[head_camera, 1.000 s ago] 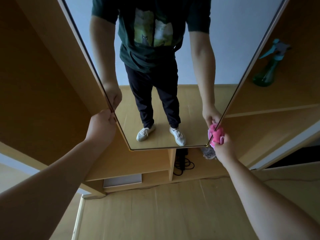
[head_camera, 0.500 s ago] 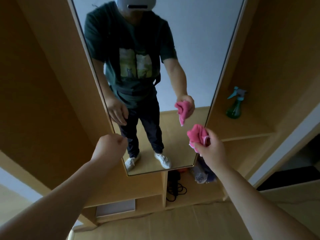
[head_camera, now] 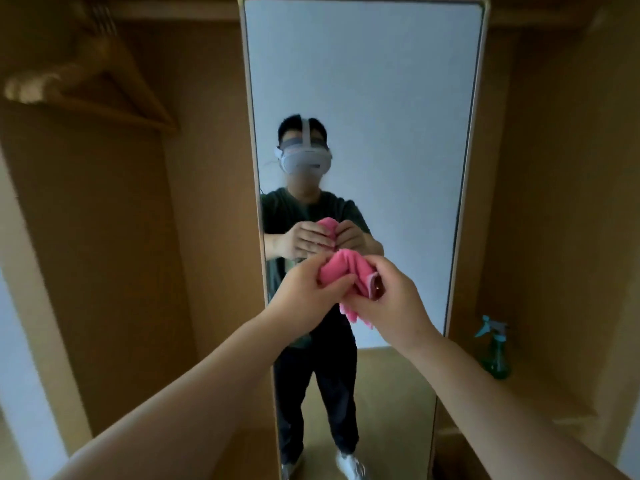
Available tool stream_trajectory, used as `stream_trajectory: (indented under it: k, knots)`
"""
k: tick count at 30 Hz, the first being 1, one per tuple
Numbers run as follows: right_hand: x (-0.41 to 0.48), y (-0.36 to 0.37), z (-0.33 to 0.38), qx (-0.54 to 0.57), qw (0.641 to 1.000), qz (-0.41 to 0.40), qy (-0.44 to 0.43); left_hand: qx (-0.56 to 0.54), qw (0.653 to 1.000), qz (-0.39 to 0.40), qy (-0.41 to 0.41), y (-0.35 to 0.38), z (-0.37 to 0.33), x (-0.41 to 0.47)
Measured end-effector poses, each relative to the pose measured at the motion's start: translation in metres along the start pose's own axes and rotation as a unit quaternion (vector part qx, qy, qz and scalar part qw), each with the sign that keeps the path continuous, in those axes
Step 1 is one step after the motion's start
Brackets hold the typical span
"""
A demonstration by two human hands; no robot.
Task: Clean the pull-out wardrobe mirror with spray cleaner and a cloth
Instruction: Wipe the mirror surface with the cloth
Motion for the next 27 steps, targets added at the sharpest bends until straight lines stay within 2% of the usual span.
stream_trajectory:
  k: [5, 10, 16, 20, 23, 27]
  knots:
    - [0.042, -0.007, 0.043, 0.008, 0.997, -0.017, -0.072, -0.015, 0.999, -0.039, 0.034, -0.043, -0.024, 0.025]
    - [0.096, -0.017, 0.077, -0.029, 0.988, -0.057, -0.142, -0.001, 0.987, -0.147, 0.065, -0.093, -0.059, 0.055]
    - [0.151, -0.026, 0.111, -0.086, 0.975, -0.11, -0.171, 0.023, 0.946, -0.318, 0.062, -0.164, -0.103, 0.1]
    - [0.167, -0.032, 0.12, -0.106, 0.963, -0.126, -0.214, 0.066, 0.91, -0.409, 0.017, -0.218, -0.112, 0.134]
    - [0.174, -0.041, 0.118, -0.114, 0.959, -0.134, -0.221, 0.084, 0.895, -0.438, -0.024, -0.241, -0.11, 0.155]
    - [0.18, -0.054, 0.112, -0.116, 0.958, -0.143, -0.22, 0.153, 0.888, -0.43, -0.054, -0.24, -0.109, 0.179]
Point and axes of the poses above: each hand's wrist, its own x-axis towards the middle knuckle, its own y-axis out of the palm, z = x × y, the point moved 2 cm from there along x, towards the middle knuckle, and after that the axes turned 5 degrees about x, right-handed, at the moved point
